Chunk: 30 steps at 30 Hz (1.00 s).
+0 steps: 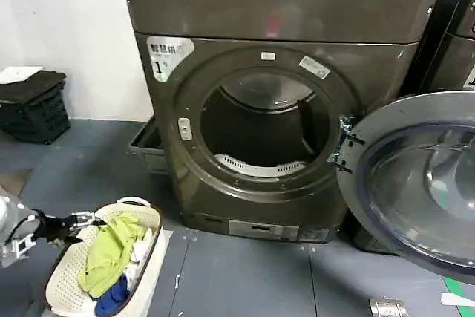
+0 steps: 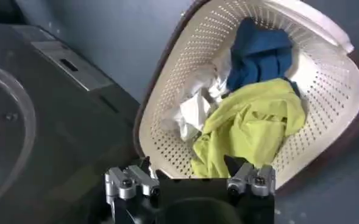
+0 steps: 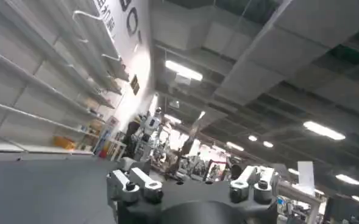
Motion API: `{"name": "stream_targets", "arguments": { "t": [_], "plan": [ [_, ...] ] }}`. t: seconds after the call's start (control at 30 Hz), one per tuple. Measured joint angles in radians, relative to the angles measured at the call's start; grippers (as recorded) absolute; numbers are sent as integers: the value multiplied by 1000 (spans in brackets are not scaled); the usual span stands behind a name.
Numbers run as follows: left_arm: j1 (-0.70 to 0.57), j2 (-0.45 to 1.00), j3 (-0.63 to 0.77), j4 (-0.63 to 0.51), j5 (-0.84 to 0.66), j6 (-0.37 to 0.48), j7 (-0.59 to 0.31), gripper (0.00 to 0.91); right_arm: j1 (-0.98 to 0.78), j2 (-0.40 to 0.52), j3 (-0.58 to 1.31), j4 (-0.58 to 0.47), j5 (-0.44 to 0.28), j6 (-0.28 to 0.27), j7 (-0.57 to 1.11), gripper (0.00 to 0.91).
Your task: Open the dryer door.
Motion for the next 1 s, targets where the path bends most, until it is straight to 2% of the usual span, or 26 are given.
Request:
{"name": "stream_targets", "arguments": {
  "t": [0.7, 1.0],
  "plan": [
    [-3, -4, 6, 5, -5, -18, 0, 907, -3, 3, 5, 0, 5, 10, -5, 907],
    [-17, -22, 14, 14, 50, -41, -13, 907, -3, 6, 3, -5, 4, 26, -13, 907]
  ]
}}
